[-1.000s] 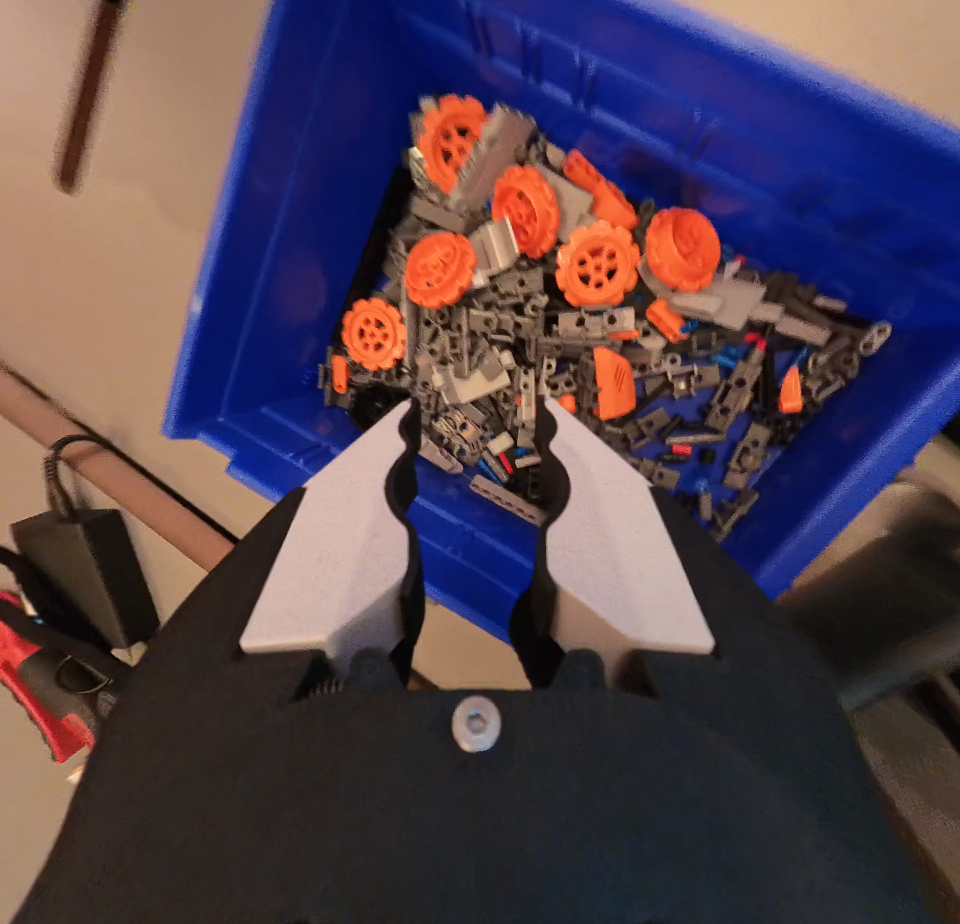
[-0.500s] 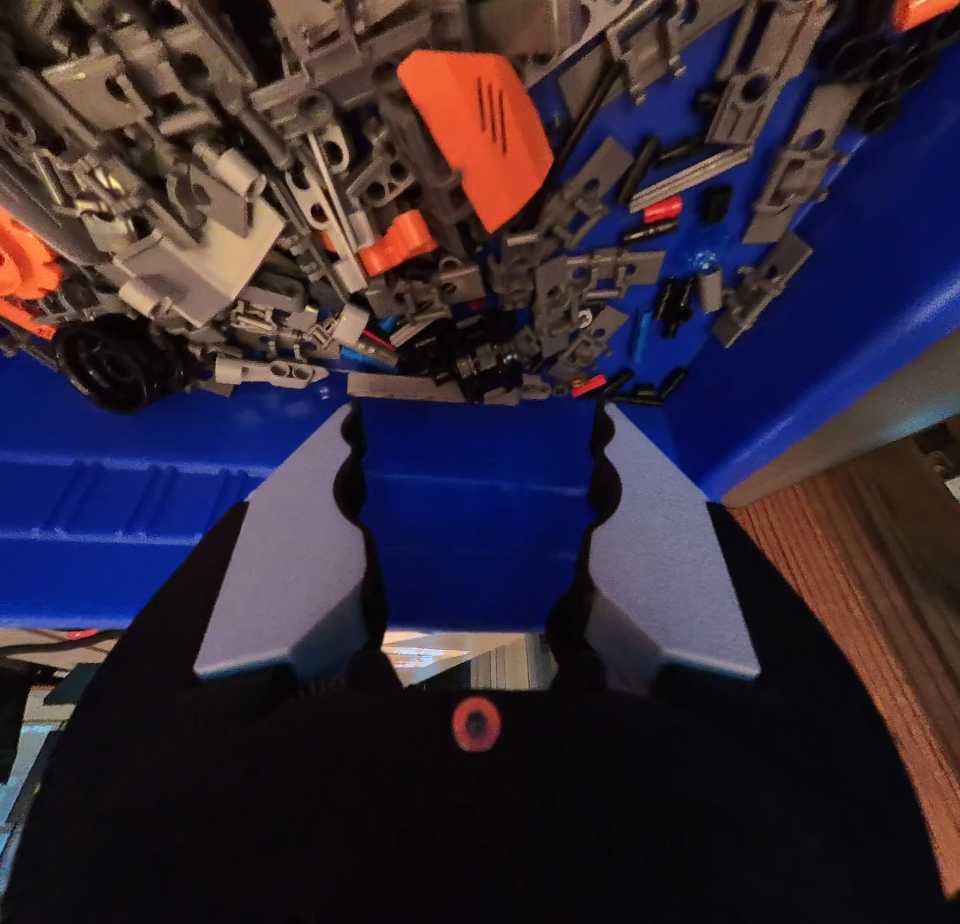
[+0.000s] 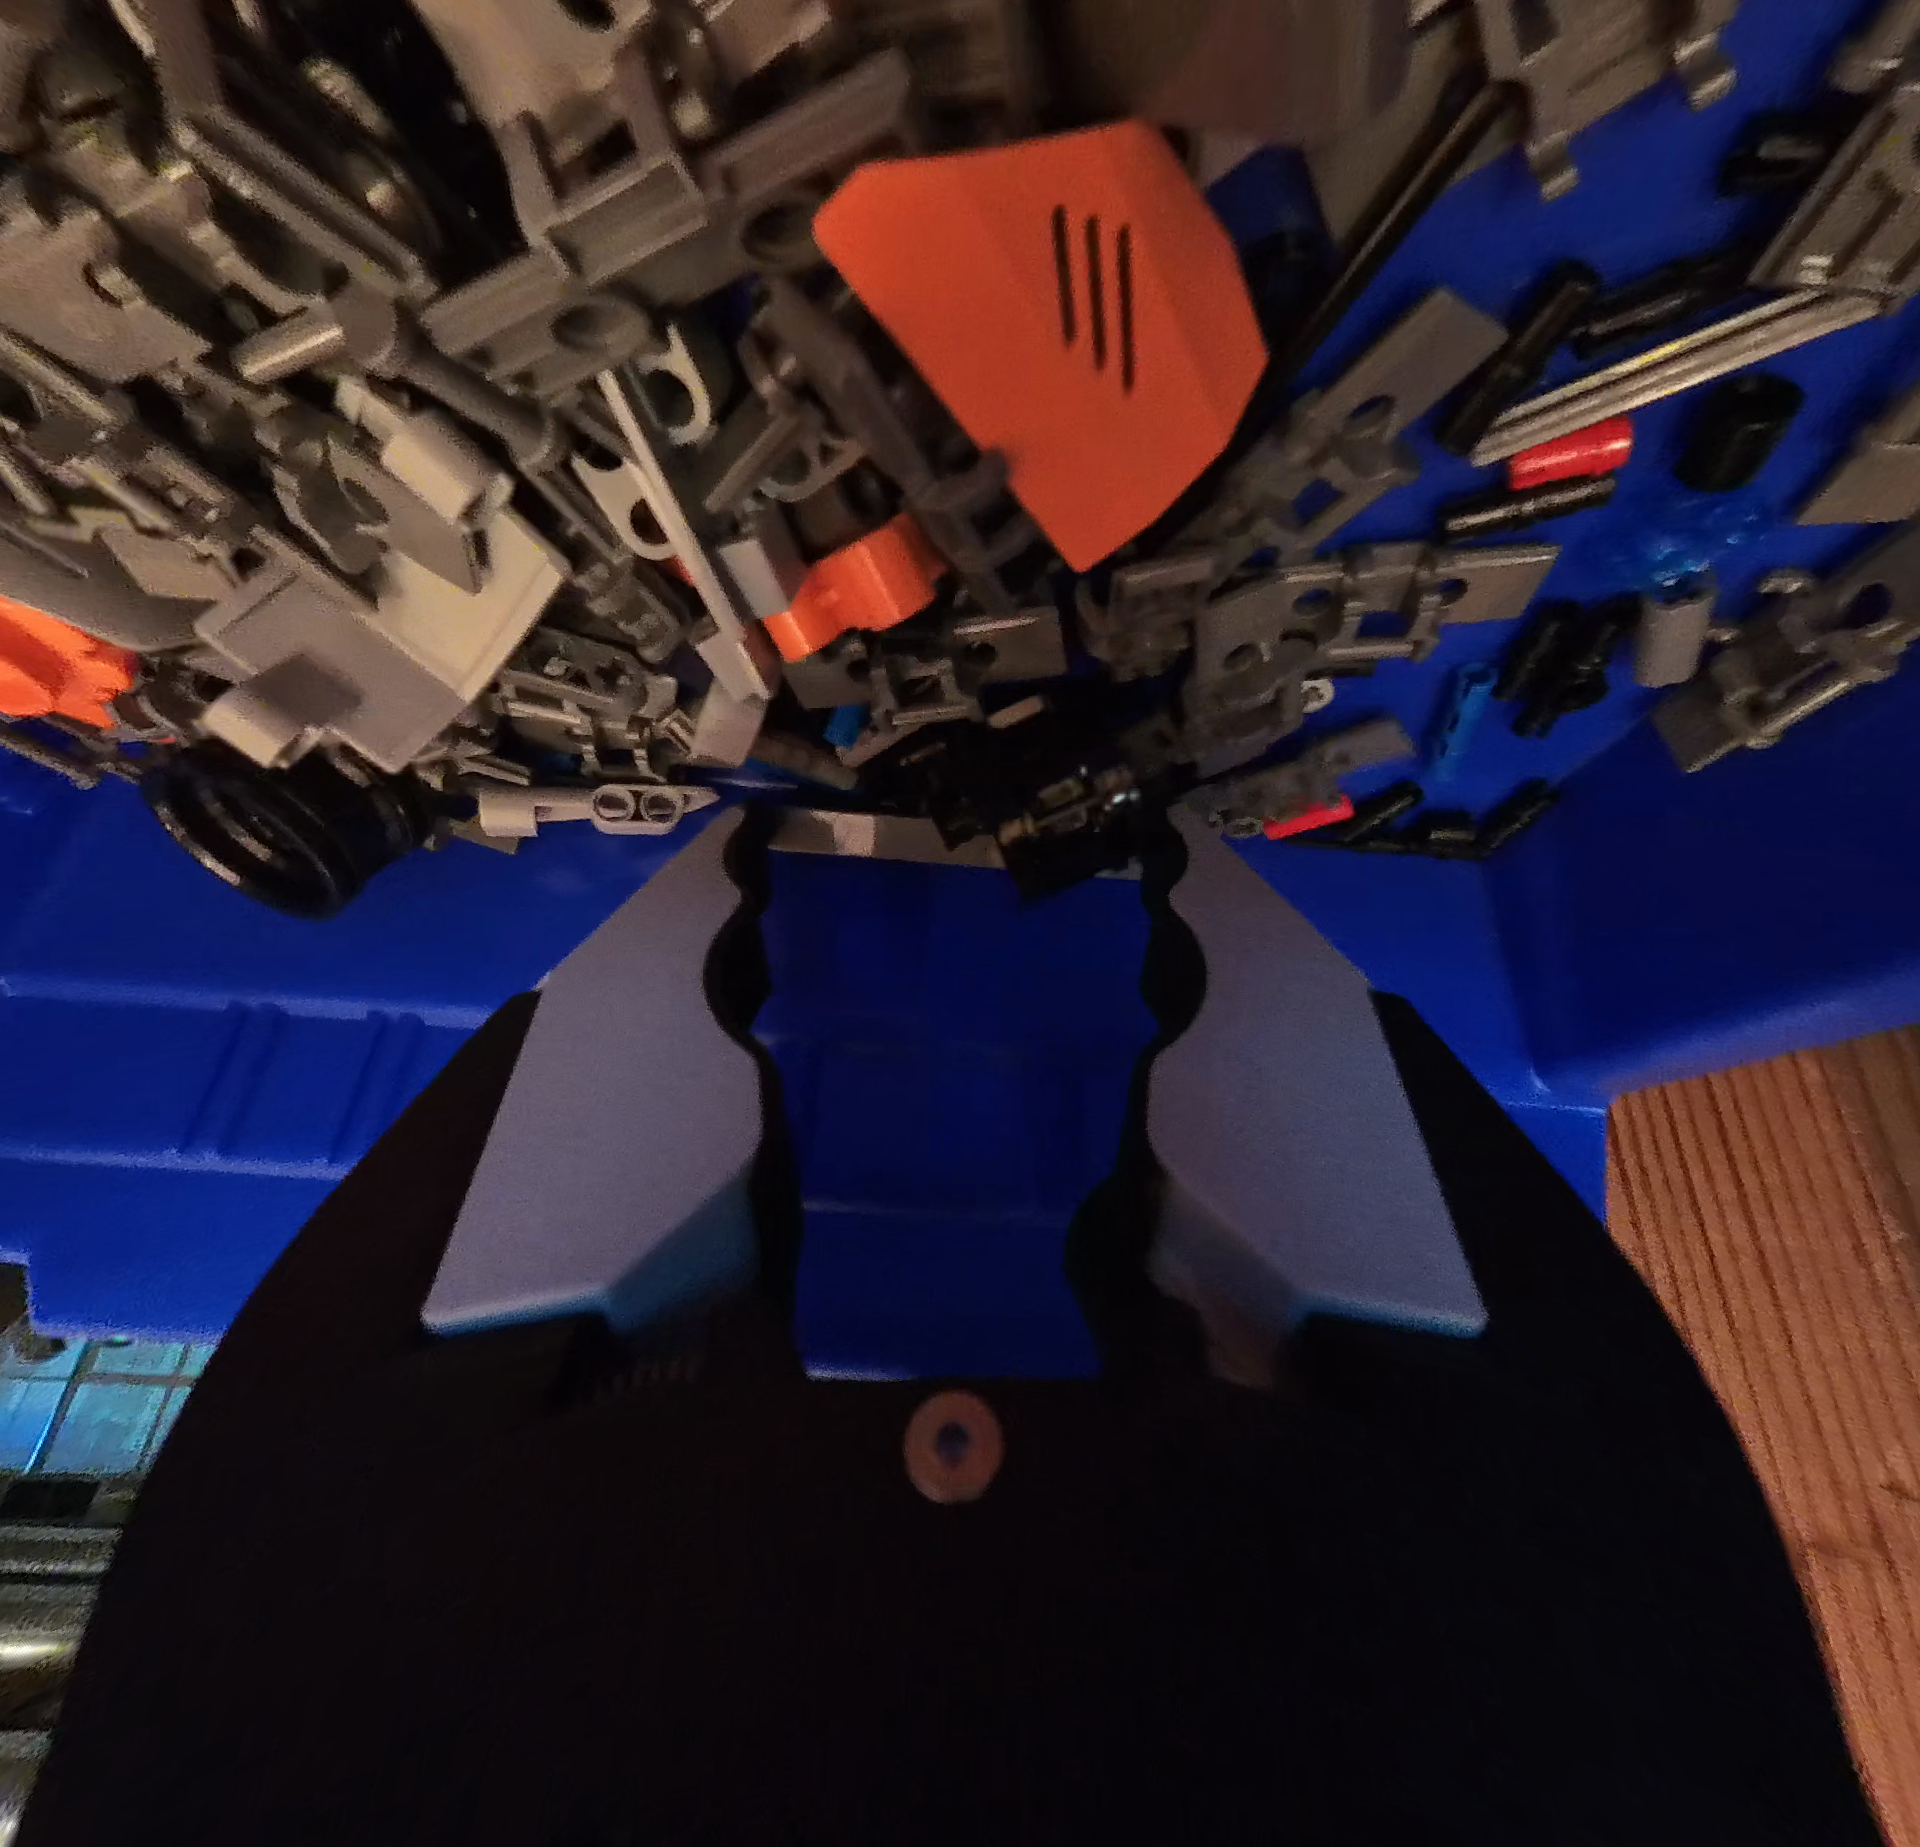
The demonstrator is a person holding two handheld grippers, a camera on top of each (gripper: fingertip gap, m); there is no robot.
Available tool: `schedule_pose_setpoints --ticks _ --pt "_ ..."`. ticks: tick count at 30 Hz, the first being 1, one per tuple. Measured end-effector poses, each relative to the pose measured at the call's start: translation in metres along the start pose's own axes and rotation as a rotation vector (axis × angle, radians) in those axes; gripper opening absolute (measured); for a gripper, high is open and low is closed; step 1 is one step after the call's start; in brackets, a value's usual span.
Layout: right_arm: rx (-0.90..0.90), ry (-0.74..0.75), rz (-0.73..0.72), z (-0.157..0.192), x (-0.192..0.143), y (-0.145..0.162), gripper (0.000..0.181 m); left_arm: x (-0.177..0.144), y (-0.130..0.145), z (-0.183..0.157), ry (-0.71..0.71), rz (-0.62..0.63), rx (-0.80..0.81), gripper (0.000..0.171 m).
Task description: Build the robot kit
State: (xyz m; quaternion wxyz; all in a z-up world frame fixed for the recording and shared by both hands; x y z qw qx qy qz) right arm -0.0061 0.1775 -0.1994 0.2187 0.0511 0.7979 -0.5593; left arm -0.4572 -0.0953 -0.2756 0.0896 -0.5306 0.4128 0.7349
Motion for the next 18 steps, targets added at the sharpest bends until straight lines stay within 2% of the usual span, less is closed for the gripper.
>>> schedule_pose_setpoints --ticks 2,3,4,7,9,11,16,18 --pt "0.002 0.0 -0.006 0.0 -0.001 -0.001 0.028 -0.002 0.0 0.001 -0.021 -0.013 0.007 0.056" --pt "0.003 -0.001 -0.007 0.0 -0.001 -0.001 0.028 -0.004 0.0 -0.001 -0.005 -0.033 0.006 0.036" --pt "0.004 -0.002 -0.009 0.0 -0.001 -0.001 0.028 -0.006 -0.002 -0.002 0.007 -0.058 0.001 0.029" --pt "0.002 -0.004 -0.006 0.0 0.0 -0.001 0.029 -0.004 0.001 -0.003 0.016 -0.058 -0.011 0.029" --pt "0.002 -0.003 -0.006 0.0 0.0 -0.001 0.028 -0.01 0.003 -0.008 0.064 -0.071 -0.031 0.042" --pt "0.005 -0.006 -0.009 0.0 0.0 -0.001 0.029 -0.015 0.006 -0.013 0.126 -0.044 -0.079 0.079" --pt "-0.003 -0.009 -0.007 0.001 0.0 -0.002 0.028 -0.014 0.008 -0.027 0.141 0.015 -0.054 0.104" --pt "-0.005 -0.01 -0.013 0.002 -0.001 -0.003 0.028 -0.01 0.005 -0.029 0.111 0.02 -0.048 0.095"
Point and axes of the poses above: each gripper's, where its closed fingertips meet, x out along the fingers, y out of its underside, z = x × y across the jaws, the point moved 6 cm from there along -x, back along the fingers, and after that the axes turned 4 degrees about -x, right-handed, at the moved point
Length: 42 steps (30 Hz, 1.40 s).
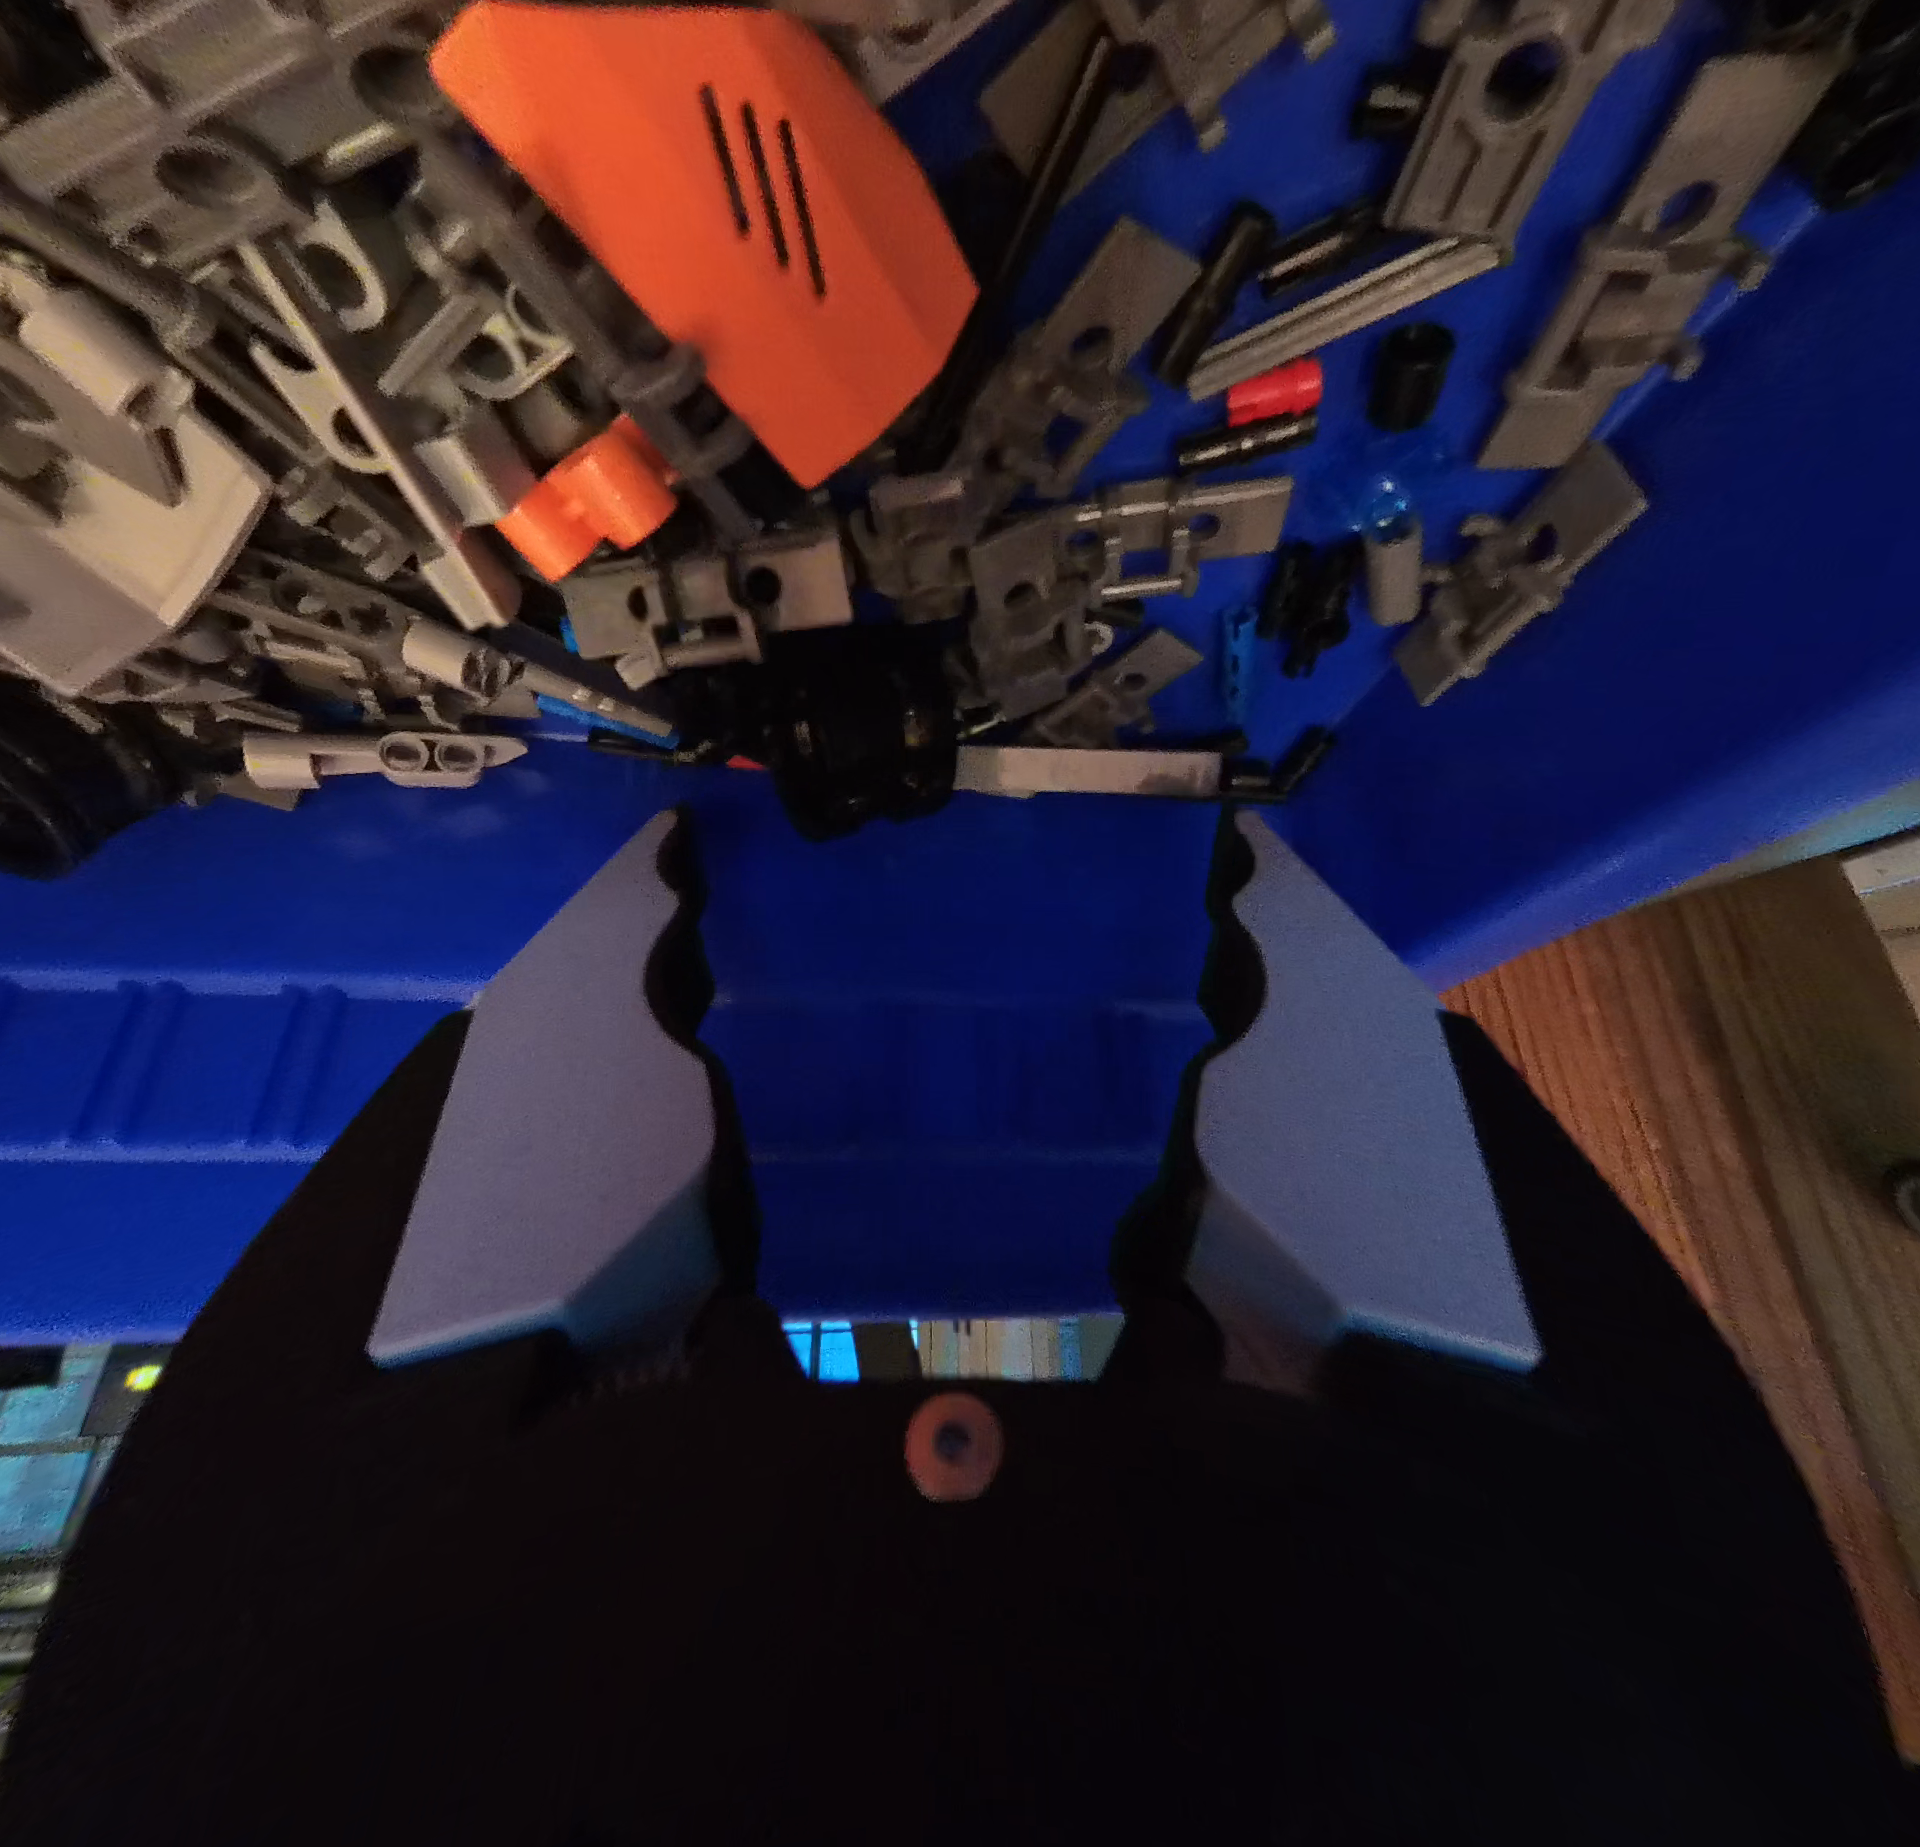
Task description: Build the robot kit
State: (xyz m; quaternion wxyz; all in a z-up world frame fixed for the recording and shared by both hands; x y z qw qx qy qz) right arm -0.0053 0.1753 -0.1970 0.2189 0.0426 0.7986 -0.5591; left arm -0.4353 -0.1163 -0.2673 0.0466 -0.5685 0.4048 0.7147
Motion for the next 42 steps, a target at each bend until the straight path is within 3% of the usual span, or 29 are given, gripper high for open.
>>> schedule_pose_setpoints --ticks 6,14,20,27,33,34,35,36,38,42 --pt "-0.002 -0.002 -0.006 0.0 -0.002 -0.001 0.027 0.008 -0.008 -0.009 0.024 0.006 -0.059 0.072" --pt "-0.007 -0.003 -0.014 0.001 -0.003 -0.002 0.027 0.003 -0.006 -0.009 0.033 -0.029 -0.073 0.071" --pt "-0.008 -0.003 -0.019 0.001 -0.004 -0.003 0.028 -0.019 0.002 -0.002 0.031 -0.183 -0.088 0.071" --pt "-0.034 0.02 -0.052 0.002 -0.009 -0.012 0.033 -0.08 0.002 0.015 -0.242 -0.388 -0.109 0.071" --pt "-0.059 0.075 -0.168 0.008 -0.02 -0.054 0.034 -0.141 -0.007 0.015 -0.498 -0.544 -0.091 0.07" --pt "-0.051 0.078 -0.172 0.01 -0.019 -0.061 0.035 -0.15 -0.008 0.013 -0.525 -0.557 -0.073 0.019" --pt "-0.046 0.085 -0.178 0.012 -0.017 -0.068 0.034 -0.16 -0.012 0.009 -0.574 -0.596 -0.038 0.0" --pt "-0.042 0.085 -0.187 0.014 -0.014 -0.076 0.035 -0.17 -0.016 0.007 -0.621 -0.631 -0.018 0.0" --pt "-0.037 0.071 -0.205 0.021 -0.007 -0.091 0.036 -0.177 -0.021 0.005 -0.613 -0.616 -0.043 0.021" --pt "-0.021 0.036 -0.227 0.032 0.012 -0.107 0.035 -0.168 -0.03 0.006 -0.555 -0.621 -0.012 0.004"
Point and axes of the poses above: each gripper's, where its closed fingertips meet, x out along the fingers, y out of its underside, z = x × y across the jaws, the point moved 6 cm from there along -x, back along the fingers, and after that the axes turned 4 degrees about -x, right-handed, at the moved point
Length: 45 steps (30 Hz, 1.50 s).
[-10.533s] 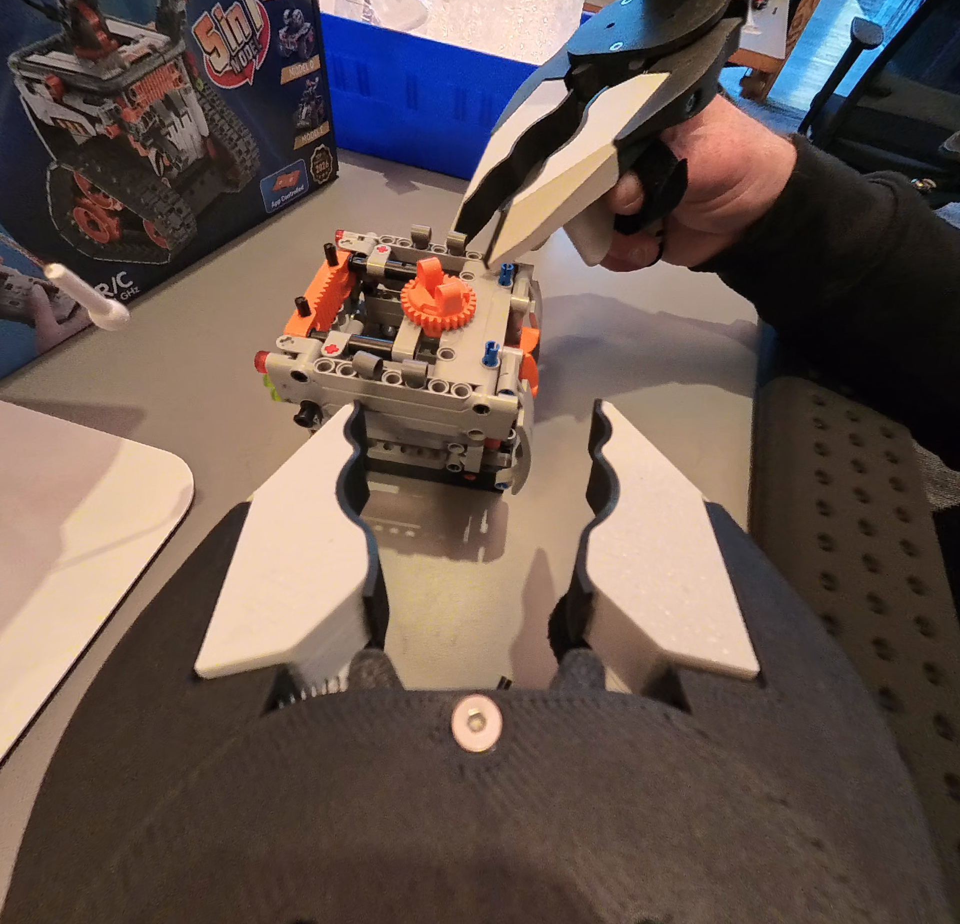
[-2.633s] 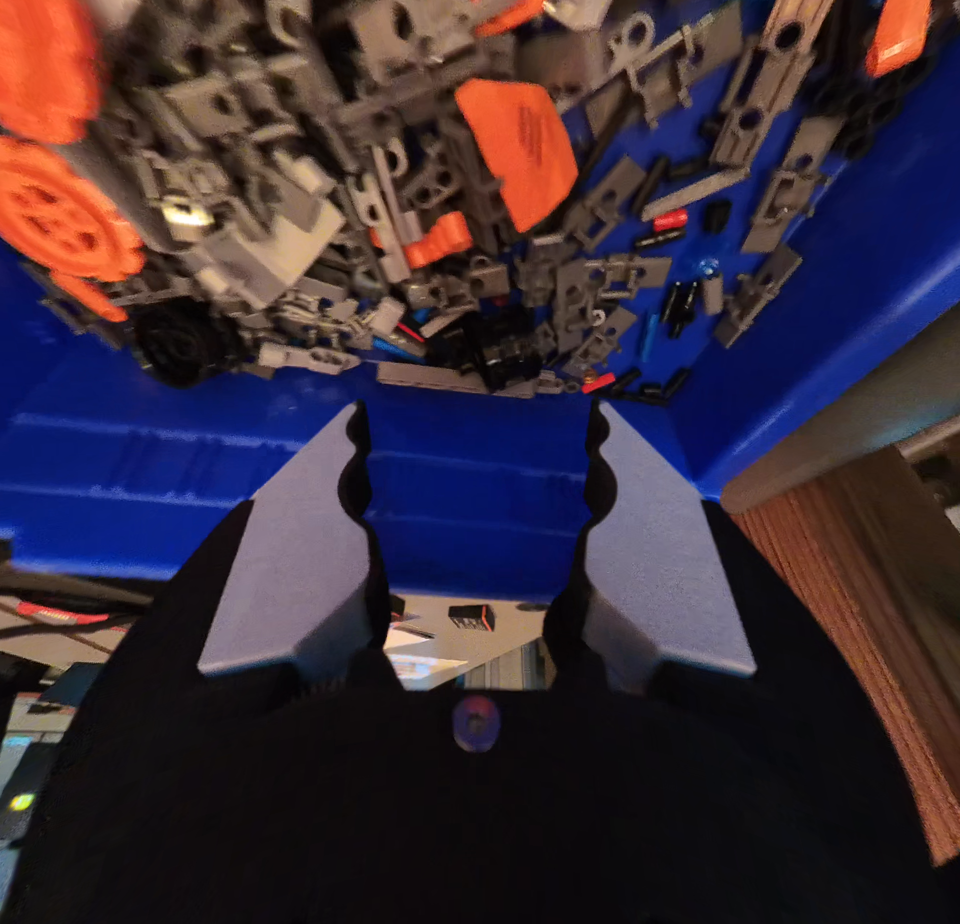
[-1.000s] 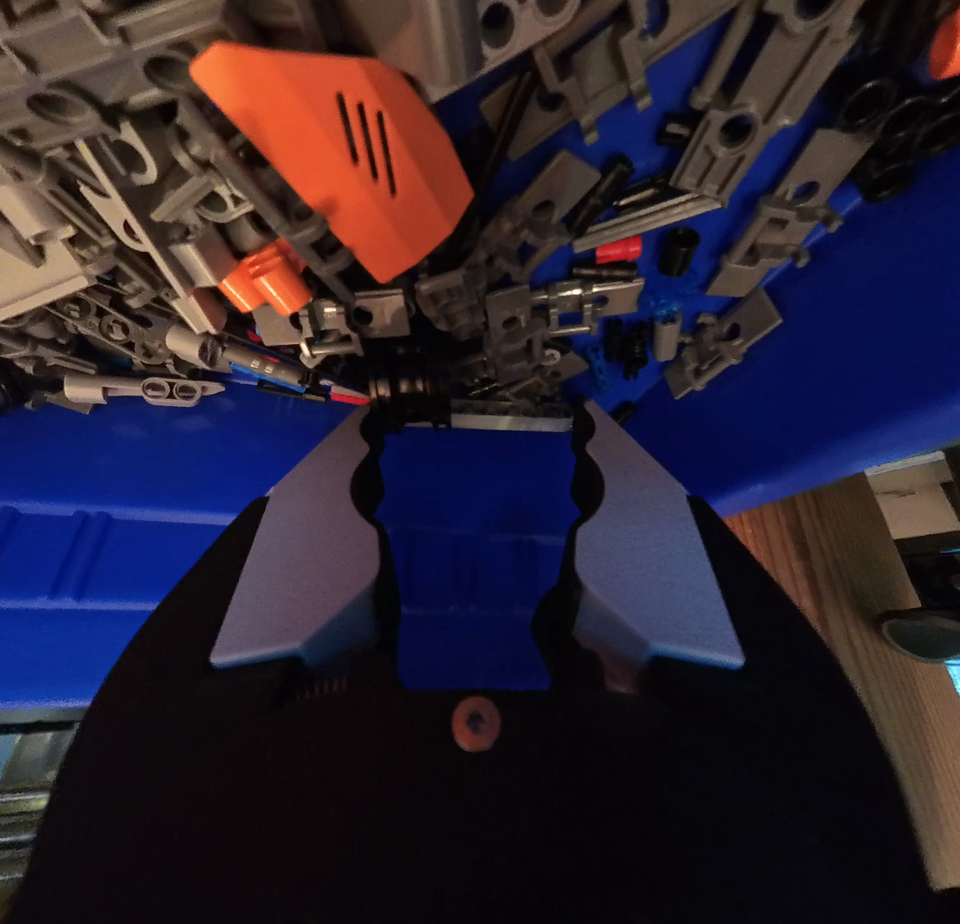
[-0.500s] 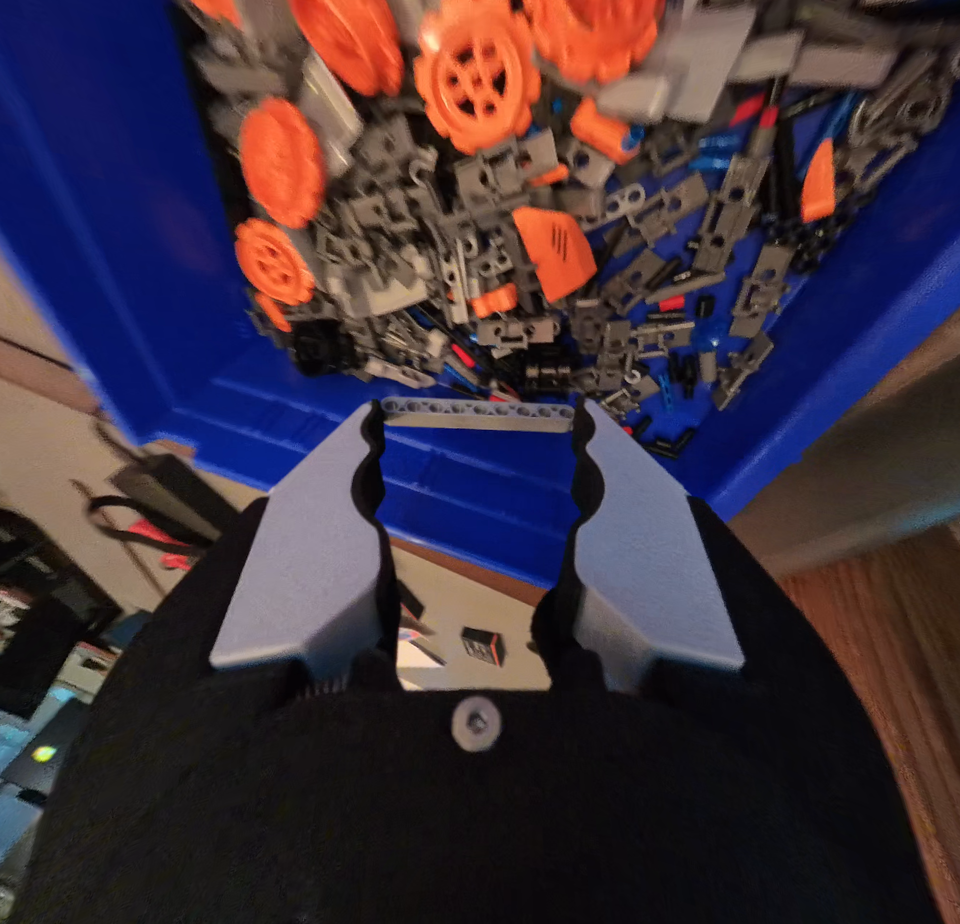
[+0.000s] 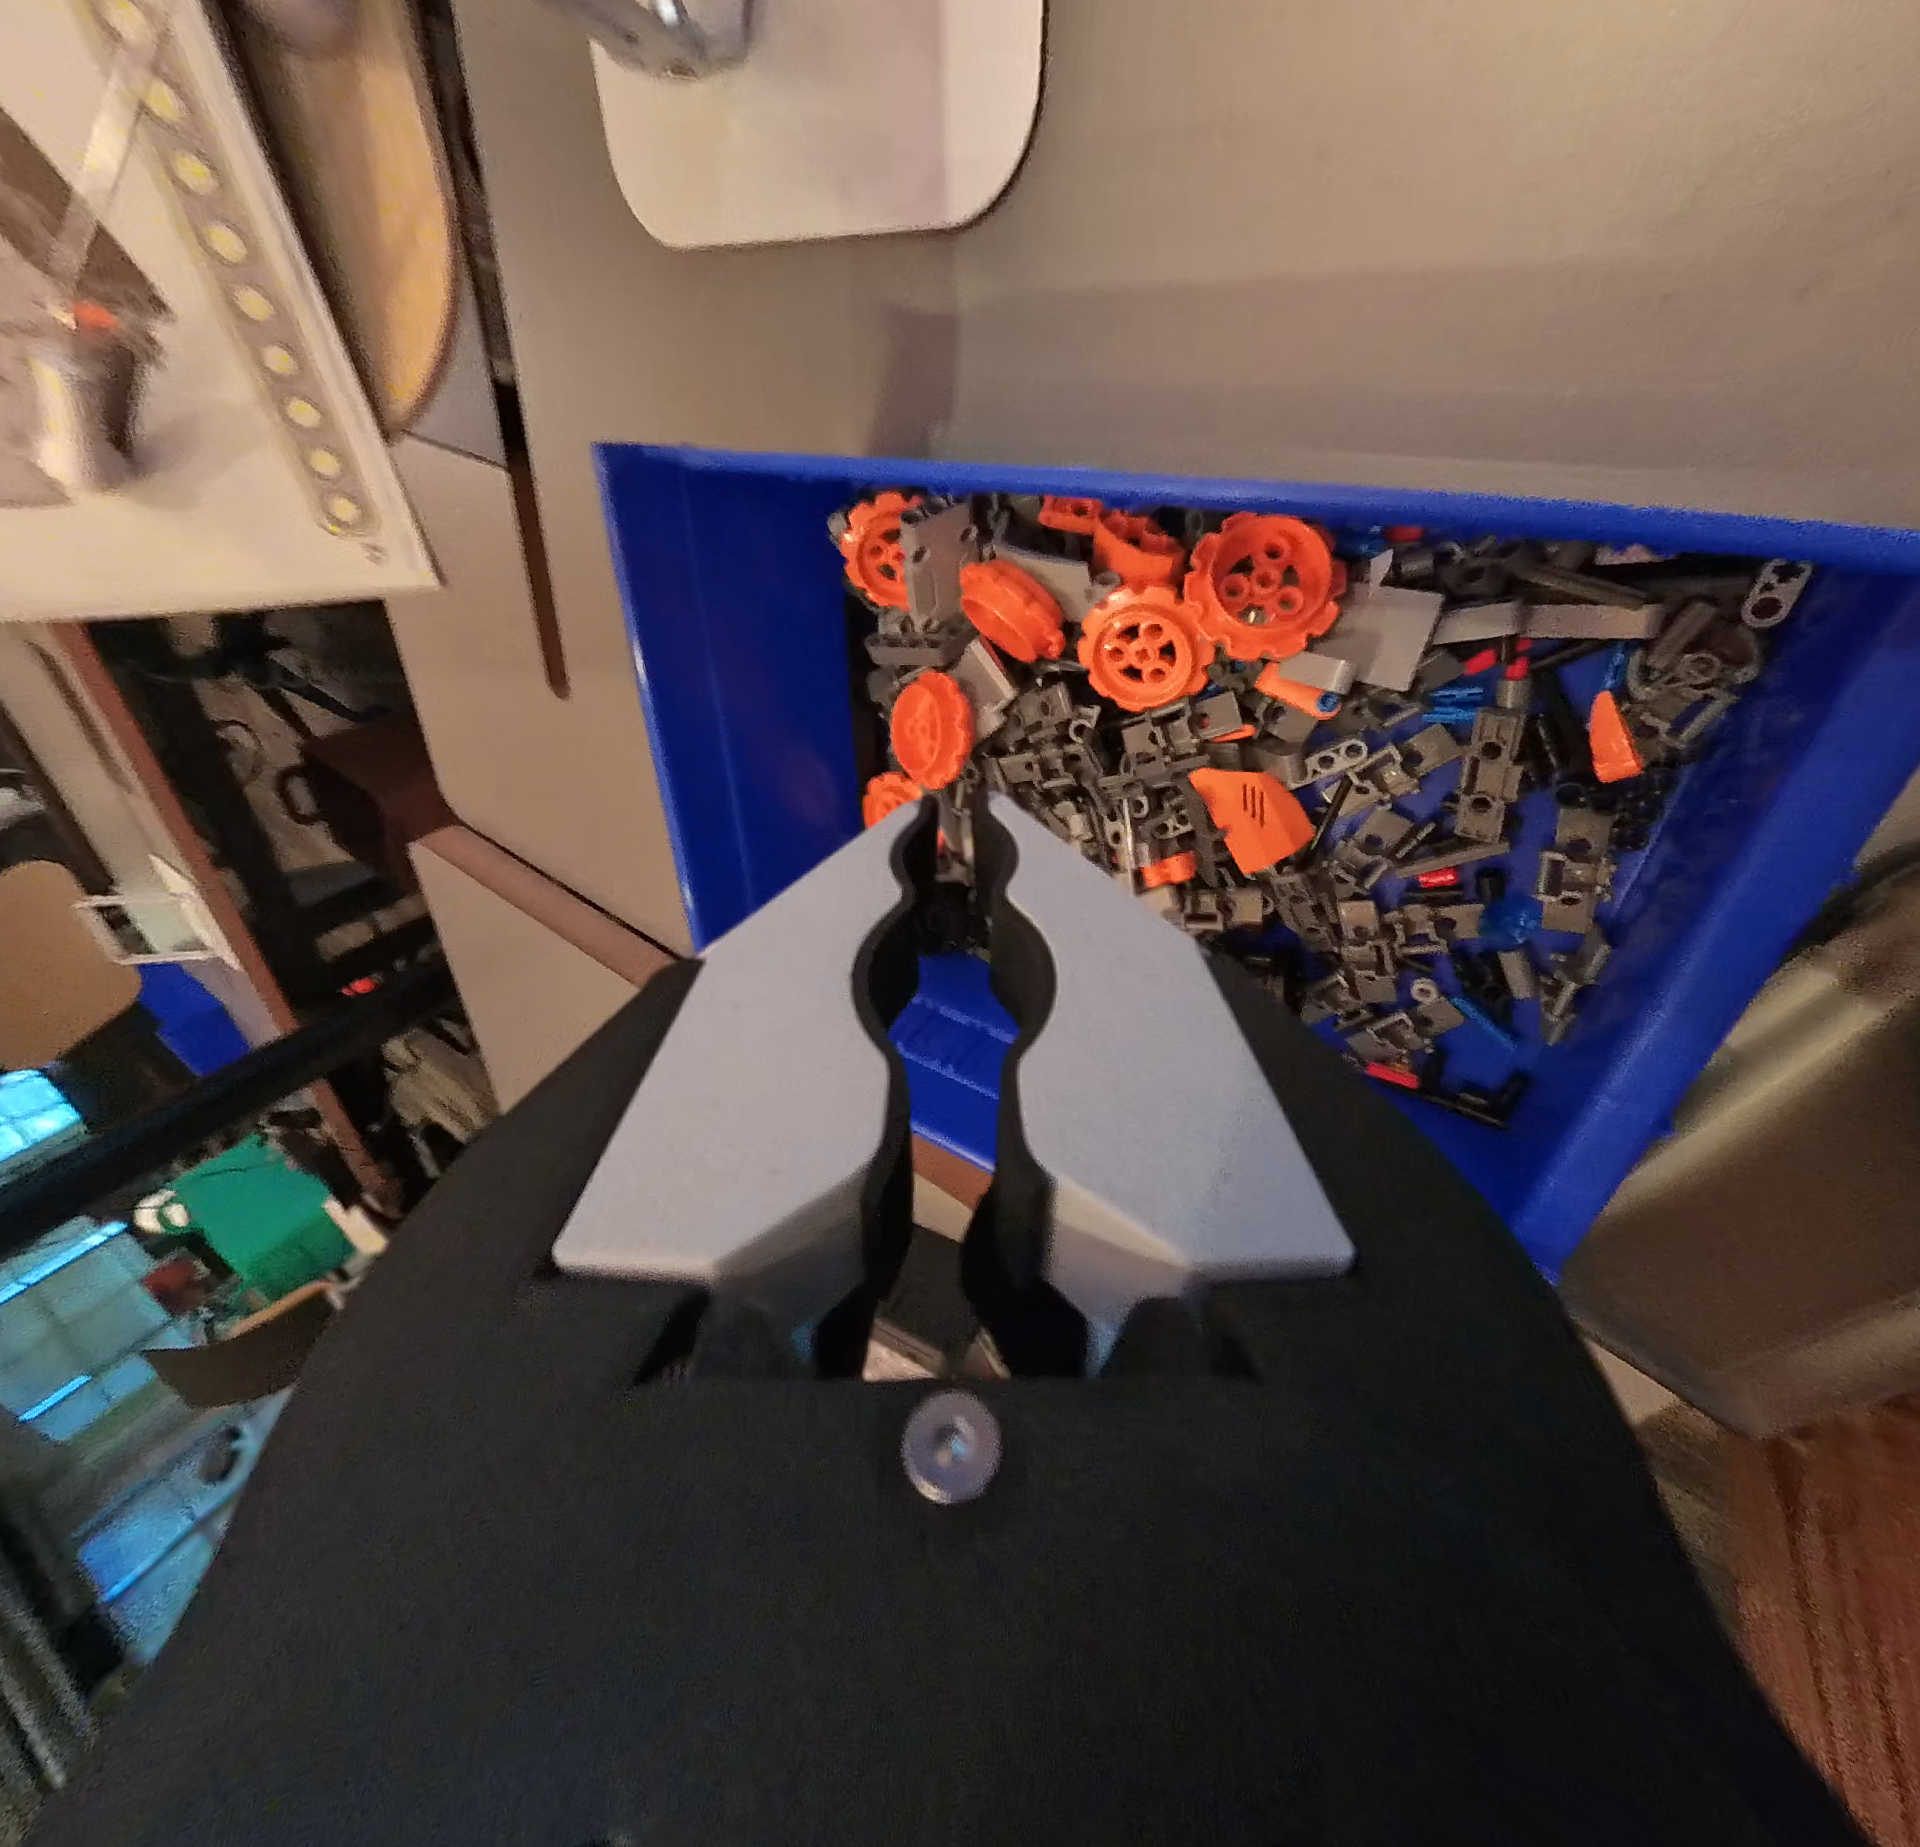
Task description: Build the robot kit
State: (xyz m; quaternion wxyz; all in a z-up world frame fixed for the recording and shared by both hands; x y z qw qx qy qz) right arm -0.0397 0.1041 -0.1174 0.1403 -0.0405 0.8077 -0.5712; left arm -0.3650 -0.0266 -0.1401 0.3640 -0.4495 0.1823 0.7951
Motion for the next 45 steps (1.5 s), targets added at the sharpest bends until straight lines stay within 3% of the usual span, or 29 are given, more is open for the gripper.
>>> schedule_pose_setpoints --ticks 5,7,13,16,19,22,24,28,32,35,45 --pt "0.029 -0.056 0.027 0.009 0.019 0.011 0.035 0.02 0.023 -0.014 0.218 0.09 -0.131 0.015" --pt "0.055 -0.073 0.033 0.009 0.021 0.019 0.035 0.032 0.038 -0.024 0.308 0.173 -0.185 0.029" --pt "0.083 -0.106 0.048 0.008 0.026 0.034 0.035 0.071 0.076 -0.031 0.311 0.298 -0.09 0.031" --pt "0.092 -0.118 0.037 0.009 0.026 0.036 0.034 0.086 0.078 -0.031 0.303 0.29 -0.022 0.033" --pt "0.085 -0.127 0.035 0.01 0.027 0.037 0.034 0.102 0.087 -0.033 0.29 0.375 0.06 0.033" --pt "0.075 -0.133 0.039 0.012 0.028 0.039 0.033 0.111 0.091 -0.04 0.334 0.398 0.086 0.022" --pt "0.076 -0.135 0.042 0.012 0.029 0.04 0.033 0.112 0.091 -0.039 0.324 0.386 0.103 0.01" --pt "0.08 -0.141 0.036 0.011 0.029 0.041 0.033 0.112 0.09 -0.042 0.31 0.359 0.105 0.002" --pt "0.076 -0.143 0.038 0.012 0.029 0.041 0.032 0.11 0.09 -0.04 0.298 0.339 0.112 0.027" --pt "0.076 -0.147 0.04 0.013 0.03 0.042 0.032 0.114 0.088 -0.041 0.303 0.332 0.144 0.034" --pt "0.082 -0.151 0.038 0.012 0.029 0.044 0.031 0.113 0.089 -0.039 0.342 0.319 0.12 0.008"
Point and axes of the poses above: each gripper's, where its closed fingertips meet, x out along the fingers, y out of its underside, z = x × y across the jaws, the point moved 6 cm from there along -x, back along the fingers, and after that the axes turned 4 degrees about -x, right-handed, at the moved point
